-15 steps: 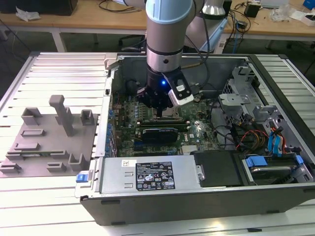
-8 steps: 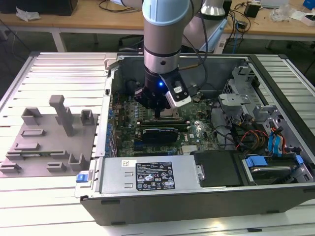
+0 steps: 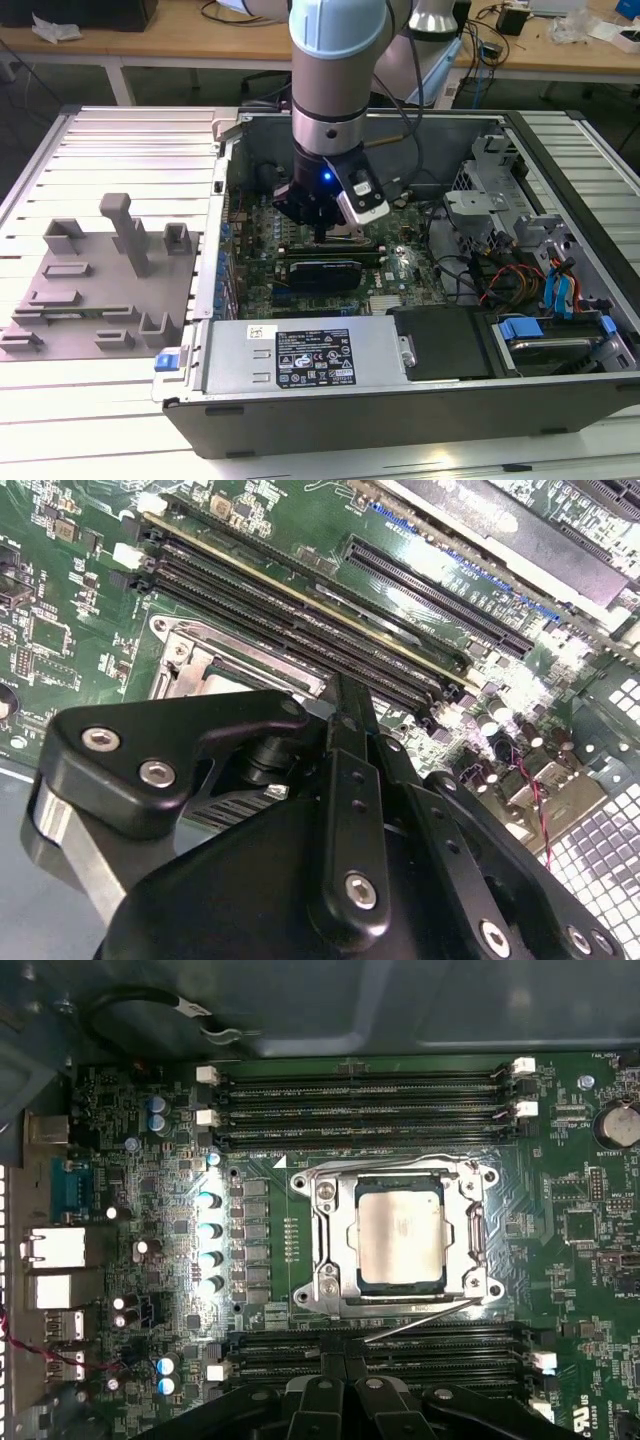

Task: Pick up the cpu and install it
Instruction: 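Install the second cpu locking lever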

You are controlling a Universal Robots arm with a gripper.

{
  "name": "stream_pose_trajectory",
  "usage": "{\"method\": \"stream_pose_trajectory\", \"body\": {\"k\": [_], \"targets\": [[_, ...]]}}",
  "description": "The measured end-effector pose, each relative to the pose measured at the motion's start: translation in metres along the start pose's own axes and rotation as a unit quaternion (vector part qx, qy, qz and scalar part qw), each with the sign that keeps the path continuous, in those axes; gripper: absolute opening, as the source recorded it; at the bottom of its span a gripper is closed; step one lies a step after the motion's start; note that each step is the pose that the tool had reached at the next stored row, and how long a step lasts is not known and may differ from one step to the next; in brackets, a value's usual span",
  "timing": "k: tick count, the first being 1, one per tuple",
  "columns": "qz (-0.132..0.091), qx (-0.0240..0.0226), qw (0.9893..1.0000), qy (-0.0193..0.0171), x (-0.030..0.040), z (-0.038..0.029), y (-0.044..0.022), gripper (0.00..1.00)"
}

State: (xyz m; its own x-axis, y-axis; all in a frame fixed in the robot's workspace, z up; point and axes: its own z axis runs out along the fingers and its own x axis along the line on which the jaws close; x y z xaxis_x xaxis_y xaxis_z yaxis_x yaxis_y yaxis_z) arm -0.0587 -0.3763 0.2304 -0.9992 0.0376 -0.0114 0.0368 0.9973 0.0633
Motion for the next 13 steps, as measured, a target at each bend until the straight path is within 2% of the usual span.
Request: {"method": "stream_pose_trajectory", "body": {"k": [2,4,13], "targets": [[0.0,-0.003,1.0,0.0001,0.0001,0.0003,-0.0004,0.11],[0.0,-0.0042,1.0,0.0001,0.0001,0.0004,-0.0004,0.11],[0.0,-0.0048,1.0,0.0002,0.0001,0.0027,-0.0007,0.11]]}}
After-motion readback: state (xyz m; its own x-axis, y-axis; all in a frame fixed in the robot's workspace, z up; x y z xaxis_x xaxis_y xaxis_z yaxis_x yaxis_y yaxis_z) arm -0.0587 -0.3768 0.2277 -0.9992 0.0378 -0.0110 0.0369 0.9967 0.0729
